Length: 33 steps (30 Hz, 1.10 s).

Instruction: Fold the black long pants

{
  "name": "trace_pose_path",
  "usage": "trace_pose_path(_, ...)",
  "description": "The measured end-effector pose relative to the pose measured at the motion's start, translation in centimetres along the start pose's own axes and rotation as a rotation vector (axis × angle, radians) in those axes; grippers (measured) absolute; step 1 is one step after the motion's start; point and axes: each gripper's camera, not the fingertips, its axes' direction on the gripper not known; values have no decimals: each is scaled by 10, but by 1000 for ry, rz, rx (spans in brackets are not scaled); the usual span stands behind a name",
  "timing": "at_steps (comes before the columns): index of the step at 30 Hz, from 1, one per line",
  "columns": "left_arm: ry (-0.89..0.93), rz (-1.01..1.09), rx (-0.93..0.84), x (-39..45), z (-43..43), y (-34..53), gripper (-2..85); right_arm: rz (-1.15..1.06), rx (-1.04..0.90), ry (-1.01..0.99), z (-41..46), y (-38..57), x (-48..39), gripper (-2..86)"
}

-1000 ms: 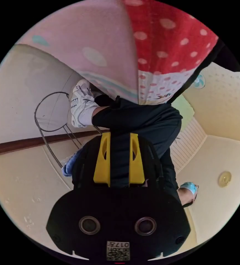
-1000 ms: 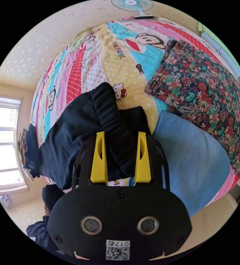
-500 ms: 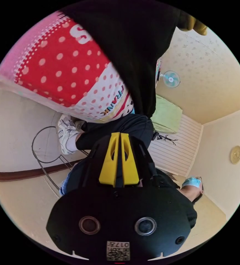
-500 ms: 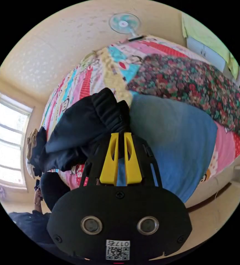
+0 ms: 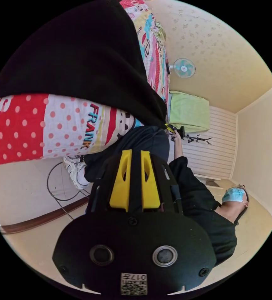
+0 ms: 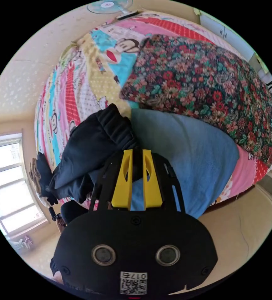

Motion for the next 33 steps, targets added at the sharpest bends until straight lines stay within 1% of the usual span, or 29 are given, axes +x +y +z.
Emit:
trace_pose_path(1,-26,9,7,5,2,-1,80,-7,-2,-4,4,1,2,70)
trace_pose_path(3,-149,78,15,34,10,-8,96,-38,191,-61,-9,32,4,79)
trace_pose_path(4,-183,102,11,43,13,-11,97,-52,232,-66,-13,41,2,82)
trace_pose_path(6,-302,204,-34,80,31,-31,109,-127,360,-71,-26,79,-11,103)
trace_pose_path(8,-366,289,-86,106,52,-54,118,-137,407,-69,-25,103,-20,121)
trace_pose_path(11,-449,411,-130,138,95,-98,123,-171,354,-122,4,120,-37,132)
trace_pose_path(13,-469,477,-140,149,129,-122,124,-163,335,-121,34,122,-43,125)
trace_pose_path(14,-465,495,-177,150,156,-138,123,-155,317,-88,55,120,-44,101)
trace_pose_path(15,-444,502,-257,145,188,-153,119,-156,328,-1,66,119,-46,62)
trace_pose_path(16,-437,498,-309,140,206,-160,117,-154,336,55,67,120,-47,56)
trace_pose_path(17,-454,454,-420,124,240,-171,101,-196,279,66,66,118,-48,43)
trace_pose_path(18,-517,375,-529,104,270,-178,86,-185,208,37,58,116,-45,38)
trace_pose_path(19,-546,348,-553,97,279,-179,80,-202,203,25,50,119,-45,35)
trace_pose_path(21,-521,371,-496,91,280,-172,58,-281,244,6,15,139,-42,32)
trace_pose_path(23,-451,388,-461,87,271,-165,26,-285,223,-32,10,145,-33,31)
trace_pose_path(25,-340,384,-433,83,261,-157,37,-266,159,30,32,138,-21,33)
trace_pose_path(26,-257,382,-394,83,253,-151,63,-252,92,46,55,129,-12,36)
trace_pose_path(27,-182,394,-359,89,248,-144,83,-226,96,-18,63,127,-3,40)
trace_pose_path(28,-152,409,-349,94,247,-140,90,-210,113,-55,61,129,1,42)
trace_pose_path(30,-113,508,-361,126,258,-125,102,-187,200,-131,42,141,3,61)
trace_pose_path(31,-118,537,-376,136,265,-122,107,-177,239,-131,36,145,2,70)
trace_pose_path(33,-181,641,-468,174,312,-111,132,-112,354,-102,20,156,-1,120)
